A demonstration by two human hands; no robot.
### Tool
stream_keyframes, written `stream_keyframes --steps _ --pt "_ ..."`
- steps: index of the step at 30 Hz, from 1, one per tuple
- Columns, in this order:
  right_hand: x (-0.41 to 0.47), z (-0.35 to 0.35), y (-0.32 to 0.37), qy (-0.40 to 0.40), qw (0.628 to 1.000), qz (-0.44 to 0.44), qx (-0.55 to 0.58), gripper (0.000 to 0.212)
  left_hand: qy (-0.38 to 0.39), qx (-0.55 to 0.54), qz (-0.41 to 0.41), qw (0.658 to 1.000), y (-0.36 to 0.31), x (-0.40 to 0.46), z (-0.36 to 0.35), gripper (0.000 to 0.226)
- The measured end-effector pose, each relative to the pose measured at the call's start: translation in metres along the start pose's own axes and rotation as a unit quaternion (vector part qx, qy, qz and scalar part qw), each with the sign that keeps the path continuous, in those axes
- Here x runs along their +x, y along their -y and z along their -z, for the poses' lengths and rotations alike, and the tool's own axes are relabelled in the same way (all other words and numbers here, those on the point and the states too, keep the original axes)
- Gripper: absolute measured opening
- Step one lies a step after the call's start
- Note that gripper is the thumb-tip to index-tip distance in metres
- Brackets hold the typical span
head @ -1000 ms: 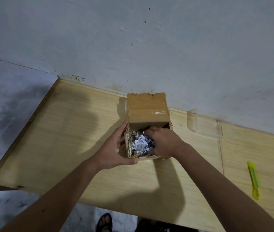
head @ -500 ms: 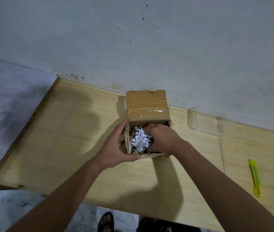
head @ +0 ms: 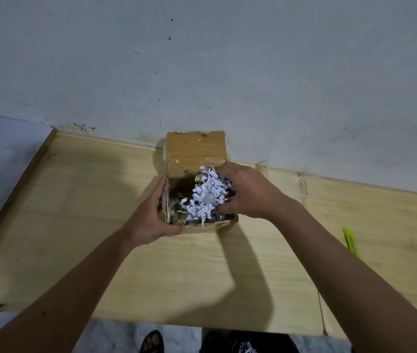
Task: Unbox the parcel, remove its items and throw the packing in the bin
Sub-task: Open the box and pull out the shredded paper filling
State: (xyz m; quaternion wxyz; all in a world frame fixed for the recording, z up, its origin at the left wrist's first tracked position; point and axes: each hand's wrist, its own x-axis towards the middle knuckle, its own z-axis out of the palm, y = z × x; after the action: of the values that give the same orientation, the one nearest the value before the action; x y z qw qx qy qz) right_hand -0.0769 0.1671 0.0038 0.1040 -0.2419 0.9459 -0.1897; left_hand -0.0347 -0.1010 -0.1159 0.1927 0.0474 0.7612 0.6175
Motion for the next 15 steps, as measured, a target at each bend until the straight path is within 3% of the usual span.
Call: stream_keyframes --steps 7,15 --pt "-0.070 0.009 -0.053 -0.013 0.995 -0.094 0.034 0.066 0.003 0.028 -0.012 1.000 0.000 0.010 -0.003 0.140" --pt "-0.113 -0.038 -0.104 0.051 0.988 -0.145 0.008 0.062 0.012 -0.030 -0.028 0.999 -0.005 0.016 -0.014 0.139"
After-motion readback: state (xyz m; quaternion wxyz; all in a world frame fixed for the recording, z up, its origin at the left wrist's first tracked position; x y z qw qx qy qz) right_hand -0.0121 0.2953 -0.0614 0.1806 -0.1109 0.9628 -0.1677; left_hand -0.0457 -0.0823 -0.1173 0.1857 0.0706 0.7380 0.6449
